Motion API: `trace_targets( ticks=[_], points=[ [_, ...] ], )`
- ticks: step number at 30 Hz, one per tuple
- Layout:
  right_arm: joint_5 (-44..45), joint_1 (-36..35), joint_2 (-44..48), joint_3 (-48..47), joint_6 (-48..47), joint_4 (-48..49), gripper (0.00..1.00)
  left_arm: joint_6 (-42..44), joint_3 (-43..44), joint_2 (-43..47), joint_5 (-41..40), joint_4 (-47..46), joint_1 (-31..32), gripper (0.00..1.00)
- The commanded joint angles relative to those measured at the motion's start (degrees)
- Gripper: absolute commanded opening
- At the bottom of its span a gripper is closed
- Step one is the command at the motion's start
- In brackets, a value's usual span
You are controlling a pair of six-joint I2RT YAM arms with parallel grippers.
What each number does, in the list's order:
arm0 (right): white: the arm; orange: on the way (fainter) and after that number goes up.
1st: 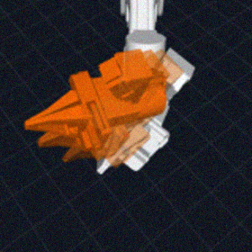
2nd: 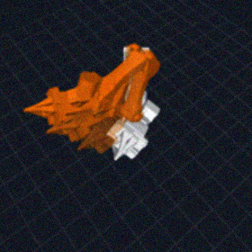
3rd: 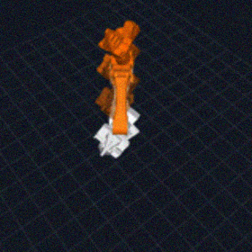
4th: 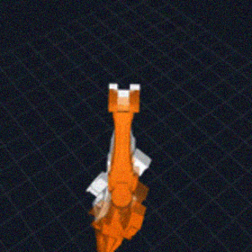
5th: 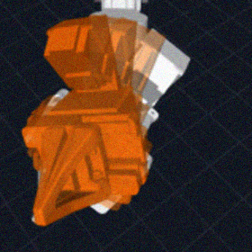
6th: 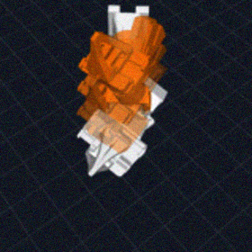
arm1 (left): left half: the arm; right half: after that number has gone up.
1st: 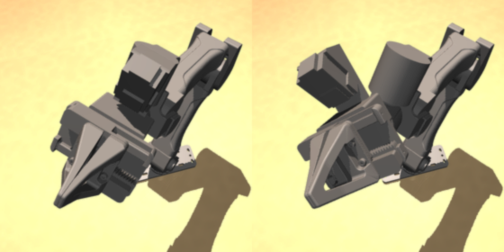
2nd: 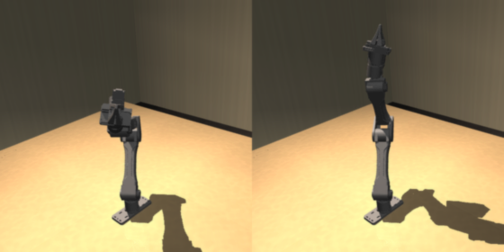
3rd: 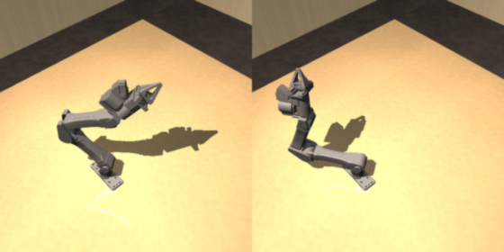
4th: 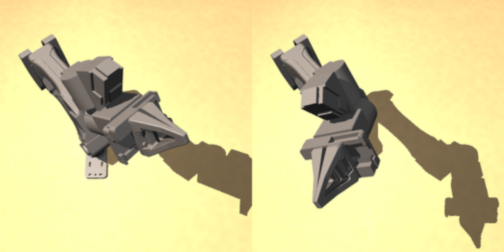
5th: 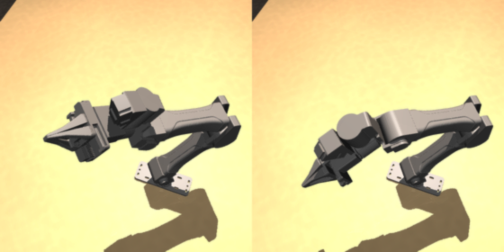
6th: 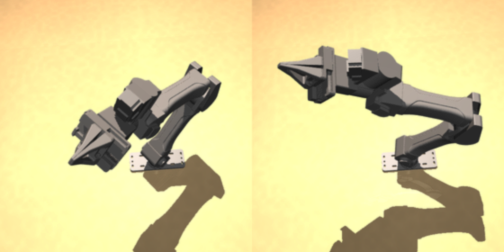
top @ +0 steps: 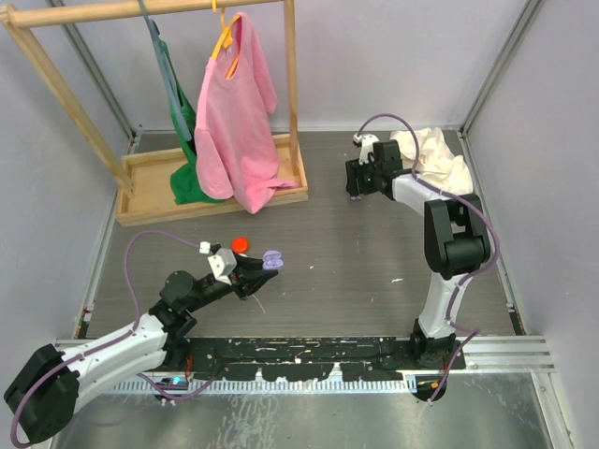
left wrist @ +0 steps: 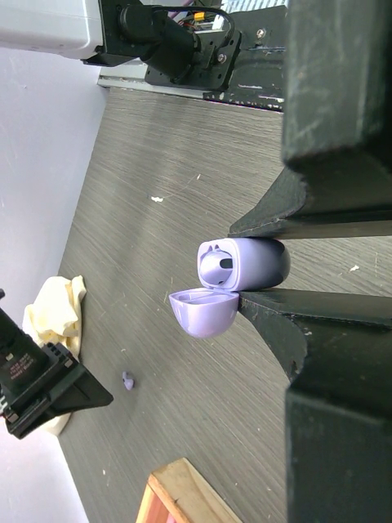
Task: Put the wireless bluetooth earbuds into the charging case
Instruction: Move the earbud to the center of the board.
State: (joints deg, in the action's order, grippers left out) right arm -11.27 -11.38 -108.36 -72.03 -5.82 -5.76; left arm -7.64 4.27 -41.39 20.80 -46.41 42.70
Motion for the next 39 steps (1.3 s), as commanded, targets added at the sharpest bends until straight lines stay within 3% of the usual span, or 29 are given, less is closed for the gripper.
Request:
trace_targets(
  ticks=[1, 16, 39],
  points=[
    [-2.93, -0.01, -3.23, -6.29, -2.43, -1.09, 0.61, 1.31, 2.06, 0.25, -0.4, -3.07, 0.09, 0.0],
    [-3.37, -0.04, -10.36, -11.56, -5.16, -9.12, 0.55, 1.23, 2.46, -0.4, 0.69, -3.02, 0.06, 0.0],
    [4.06, -2.95, -8.13, -10.6, -4.72, -17.61, 0.43, 0.7, 2.58, -0.19, 1.61, -3.05, 0.1, 0.01]
  ],
)
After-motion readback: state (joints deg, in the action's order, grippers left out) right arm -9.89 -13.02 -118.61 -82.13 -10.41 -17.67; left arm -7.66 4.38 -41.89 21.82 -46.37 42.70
